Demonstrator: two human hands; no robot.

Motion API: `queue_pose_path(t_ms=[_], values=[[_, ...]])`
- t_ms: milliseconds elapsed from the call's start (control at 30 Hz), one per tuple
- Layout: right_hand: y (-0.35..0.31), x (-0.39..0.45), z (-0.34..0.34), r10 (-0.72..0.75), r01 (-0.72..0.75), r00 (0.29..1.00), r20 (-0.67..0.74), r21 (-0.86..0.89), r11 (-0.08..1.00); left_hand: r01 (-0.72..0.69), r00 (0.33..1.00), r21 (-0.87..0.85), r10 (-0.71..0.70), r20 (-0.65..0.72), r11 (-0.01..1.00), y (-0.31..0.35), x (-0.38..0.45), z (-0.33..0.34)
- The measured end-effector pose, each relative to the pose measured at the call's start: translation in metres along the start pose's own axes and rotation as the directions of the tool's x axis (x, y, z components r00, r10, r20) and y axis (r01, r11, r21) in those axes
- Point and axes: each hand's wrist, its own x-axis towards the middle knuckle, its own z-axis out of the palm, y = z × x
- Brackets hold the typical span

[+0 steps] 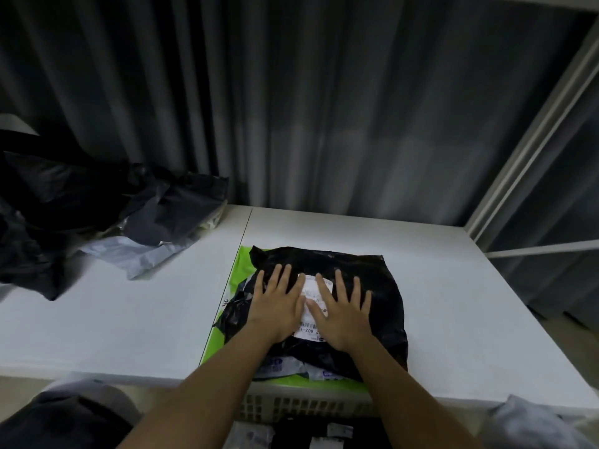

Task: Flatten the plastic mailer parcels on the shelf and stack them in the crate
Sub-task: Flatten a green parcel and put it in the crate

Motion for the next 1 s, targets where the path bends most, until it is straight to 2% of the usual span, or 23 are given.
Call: queue_pose_path(t_ms=[167,467,600,867,1000], values=[[0.009,0.005,0.023,0.020,-0.020,0.997,0.068,-0.002,1.000,-0.010,1.000,0.035,0.009,0.024,0.999,-0.004,0.005,0.035],[0.013,0.006,0.041,0.010,-0.007,0.996,0.085,-0.039,0.999,0.040,0.998,-0.132,-0.032,0.060,0.991,-0.004,0.005,0.067],[0.013,0.006,0.041,0.022,-0.016,0.993,0.114,-0.047,0.999,0.035,0.998,-0.139,-0.027,0.064,0.990,-0.005,0.005,0.070],[0.012,0.011,0.033,0.053,-0.028,0.964,0.261,-0.096,0.995,0.055,0.978,-0.190,-0.015,0.206,0.980,-0.006,0.008,0.059],[0.002,0.018,0.005,0.097,-0.053,0.937,0.336,-0.136,0.989,0.040,0.962,-0.251,0.031,0.273,0.967,-0.012,0.010,0.039]])
